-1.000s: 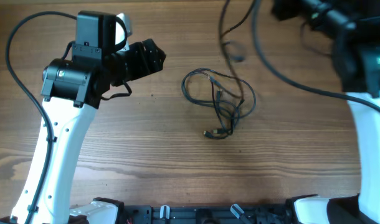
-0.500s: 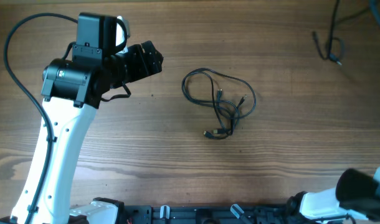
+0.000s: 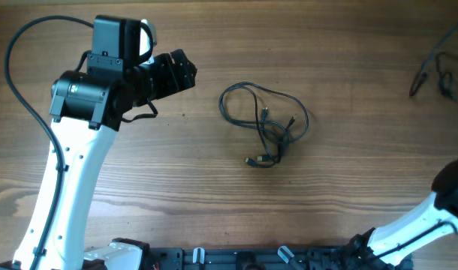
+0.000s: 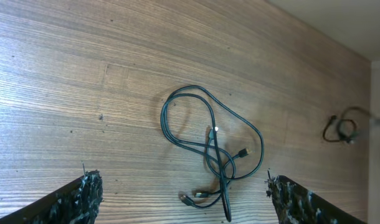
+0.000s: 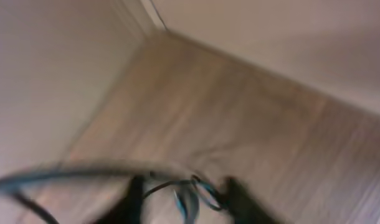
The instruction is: Untangle cables
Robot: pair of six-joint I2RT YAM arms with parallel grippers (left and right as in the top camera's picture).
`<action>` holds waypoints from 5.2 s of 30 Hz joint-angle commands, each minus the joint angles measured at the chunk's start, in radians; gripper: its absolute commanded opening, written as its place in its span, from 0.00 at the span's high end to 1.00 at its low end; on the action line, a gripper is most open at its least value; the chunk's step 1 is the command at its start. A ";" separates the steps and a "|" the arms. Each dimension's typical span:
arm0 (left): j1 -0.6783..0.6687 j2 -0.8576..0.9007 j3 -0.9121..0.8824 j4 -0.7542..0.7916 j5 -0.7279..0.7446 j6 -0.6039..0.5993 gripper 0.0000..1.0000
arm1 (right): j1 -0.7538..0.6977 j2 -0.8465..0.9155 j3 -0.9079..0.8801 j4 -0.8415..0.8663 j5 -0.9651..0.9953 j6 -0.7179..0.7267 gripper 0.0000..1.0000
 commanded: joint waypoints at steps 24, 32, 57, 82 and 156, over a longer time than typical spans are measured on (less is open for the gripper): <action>-0.196 0.186 0.004 0.032 -0.016 -0.121 0.26 | 0.150 -0.085 0.015 -0.358 -0.603 -0.147 0.04; -0.374 0.383 0.004 0.126 -0.016 -0.264 0.35 | 0.247 -0.085 0.015 -0.372 -0.495 -0.180 0.01; -0.467 0.551 0.003 0.148 -0.290 -0.307 0.31 | 0.251 -0.085 0.015 -0.402 -0.469 -0.214 0.01; -0.490 0.515 -0.058 0.264 -0.364 -0.195 0.96 | 0.251 -0.085 0.015 -0.397 -0.450 -0.226 0.00; 0.194 -0.087 0.184 -0.006 -0.372 -0.146 0.96 | 0.946 -0.377 -0.337 0.011 -0.146 -0.187 0.96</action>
